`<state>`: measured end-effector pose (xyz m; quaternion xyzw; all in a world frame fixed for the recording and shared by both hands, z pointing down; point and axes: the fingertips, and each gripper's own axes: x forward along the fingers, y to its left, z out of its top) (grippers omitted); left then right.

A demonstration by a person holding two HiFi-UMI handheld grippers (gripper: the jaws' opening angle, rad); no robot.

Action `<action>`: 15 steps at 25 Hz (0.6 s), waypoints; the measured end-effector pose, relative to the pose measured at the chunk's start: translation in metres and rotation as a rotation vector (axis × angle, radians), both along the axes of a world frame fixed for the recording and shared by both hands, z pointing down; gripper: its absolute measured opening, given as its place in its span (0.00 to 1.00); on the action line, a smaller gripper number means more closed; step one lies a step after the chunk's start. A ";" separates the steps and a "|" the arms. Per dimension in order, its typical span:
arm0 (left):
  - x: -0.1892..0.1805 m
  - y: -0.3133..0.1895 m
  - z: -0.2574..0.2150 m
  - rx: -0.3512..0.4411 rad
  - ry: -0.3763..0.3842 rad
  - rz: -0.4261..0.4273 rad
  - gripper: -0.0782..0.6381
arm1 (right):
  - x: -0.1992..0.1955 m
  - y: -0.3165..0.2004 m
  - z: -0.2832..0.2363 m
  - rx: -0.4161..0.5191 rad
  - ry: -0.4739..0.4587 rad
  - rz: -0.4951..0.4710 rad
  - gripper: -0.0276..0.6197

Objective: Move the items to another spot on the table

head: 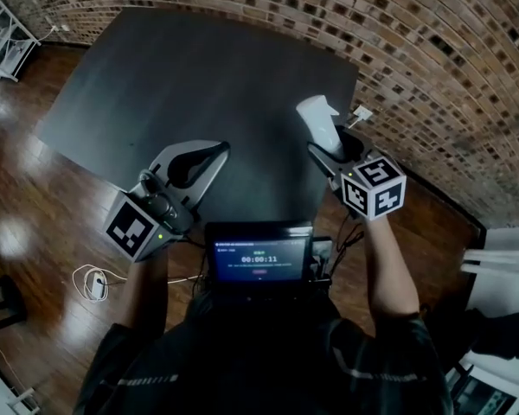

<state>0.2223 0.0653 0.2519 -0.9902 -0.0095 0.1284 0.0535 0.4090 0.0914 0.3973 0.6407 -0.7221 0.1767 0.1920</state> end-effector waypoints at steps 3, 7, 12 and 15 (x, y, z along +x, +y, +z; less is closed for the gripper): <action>-0.002 -0.014 -0.002 -0.019 0.017 -0.038 0.10 | -0.001 -0.020 0.009 -0.035 0.007 -0.043 0.46; 0.004 -0.030 -0.002 -0.008 -0.004 -0.080 0.10 | 0.010 -0.051 0.025 -0.076 0.014 -0.097 0.46; 0.025 -0.044 0.000 0.032 -0.060 -0.153 0.10 | 0.025 -0.089 0.059 -0.141 0.008 -0.198 0.46; 0.040 -0.052 -0.006 0.077 -0.094 -0.226 0.10 | 0.030 -0.109 0.081 -0.180 0.003 -0.277 0.46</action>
